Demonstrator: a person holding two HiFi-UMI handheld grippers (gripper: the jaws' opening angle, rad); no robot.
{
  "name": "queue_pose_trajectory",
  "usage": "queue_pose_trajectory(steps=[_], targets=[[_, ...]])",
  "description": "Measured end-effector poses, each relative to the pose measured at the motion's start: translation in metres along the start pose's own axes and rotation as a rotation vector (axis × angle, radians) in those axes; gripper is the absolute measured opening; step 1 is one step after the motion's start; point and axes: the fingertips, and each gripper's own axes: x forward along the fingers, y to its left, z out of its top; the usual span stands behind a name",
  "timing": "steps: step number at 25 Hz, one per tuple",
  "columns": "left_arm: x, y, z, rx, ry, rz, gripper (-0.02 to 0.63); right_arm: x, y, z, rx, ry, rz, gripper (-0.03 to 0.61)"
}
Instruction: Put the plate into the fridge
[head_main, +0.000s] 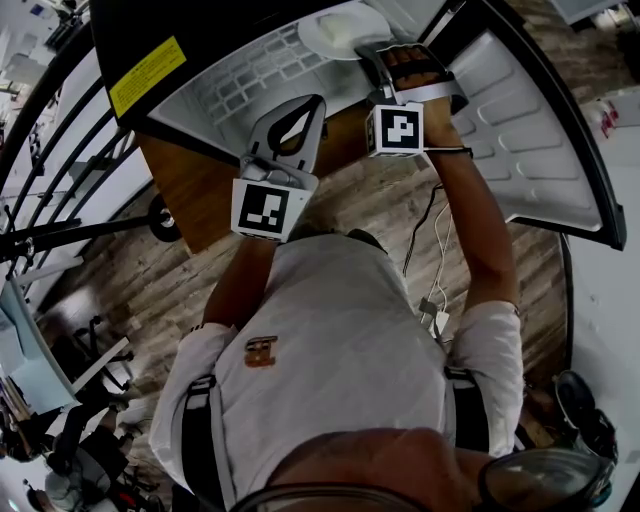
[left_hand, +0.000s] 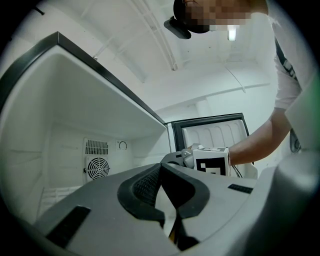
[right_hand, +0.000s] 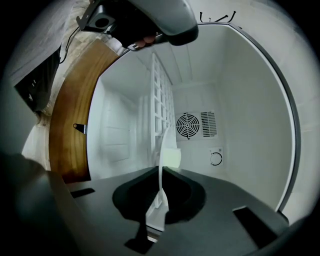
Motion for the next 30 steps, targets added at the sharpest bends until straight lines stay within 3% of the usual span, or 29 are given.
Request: queue_pose_trajectory(steps=[17, 30], targets=[[0.003, 0.003, -0.01, -0.024, 0.014, 0.001, 0.018, 0.002, 0.012, -0.001, 0.057, -0.014, 0.077, 0.041], [0.001, -0.002, -0.014, -0.047, 0.01, 0.008, 0.018, -0.005, 0.017, -0.002, 0.053, -0.01, 0.081, 0.057]])
